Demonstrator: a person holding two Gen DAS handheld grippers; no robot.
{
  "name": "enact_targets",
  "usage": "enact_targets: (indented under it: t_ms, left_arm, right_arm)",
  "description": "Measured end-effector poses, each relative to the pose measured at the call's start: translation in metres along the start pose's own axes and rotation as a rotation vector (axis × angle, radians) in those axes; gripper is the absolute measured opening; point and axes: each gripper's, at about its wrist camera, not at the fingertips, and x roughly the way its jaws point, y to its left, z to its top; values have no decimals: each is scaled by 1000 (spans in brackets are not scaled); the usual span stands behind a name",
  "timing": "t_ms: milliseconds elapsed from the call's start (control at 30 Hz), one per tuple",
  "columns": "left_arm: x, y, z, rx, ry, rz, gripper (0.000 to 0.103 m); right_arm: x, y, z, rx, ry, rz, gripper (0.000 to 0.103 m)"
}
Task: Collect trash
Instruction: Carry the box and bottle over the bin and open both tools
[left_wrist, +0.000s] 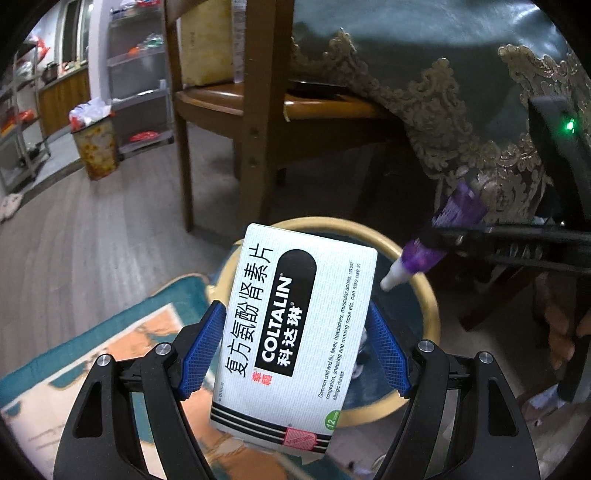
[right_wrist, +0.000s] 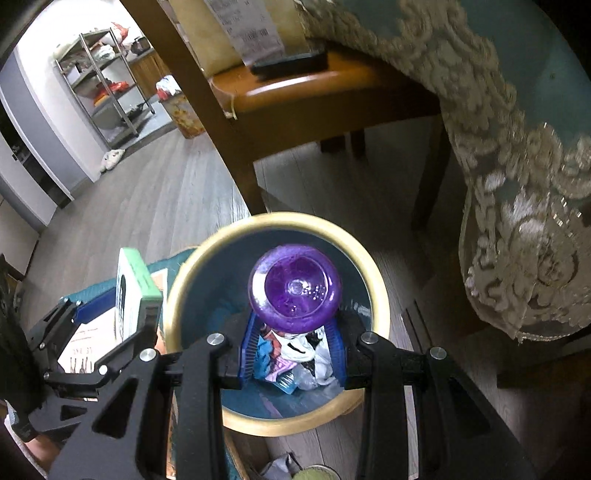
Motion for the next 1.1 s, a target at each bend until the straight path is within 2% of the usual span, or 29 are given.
enact_targets:
  t_ms: [100, 200, 300, 467, 733, 967, 1100]
  left_arm:
    - [7, -1, 4, -25, -22, -16, 78]
    - [6, 5, 10, -86, -40, -38, 78]
    - [-2, 9, 14, -96, -64, -28, 84]
    - [-20, 12, 16, -88, -87, -1, 85]
    - [-90, 17, 11, -62, -135, 26, 85]
    - [-161, 19, -17, -77, -159, 25, 85]
    - [-187, 13, -37, -65, -158, 27, 88]
  right_arm:
    - [9, 0, 0, -6, 23, 9, 33]
    - [11, 2, 1, -5, 17, 19, 41]
    - [9, 5, 2, -9, 1, 16, 41]
    - [5, 8, 2, -22, -2, -2, 41]
    - [-37, 7, -12, 28, -53, 9, 41]
    - [-75, 28, -51, -1, -72, 28, 41]
    - [-94, 42, -78, 0, -84, 49, 42]
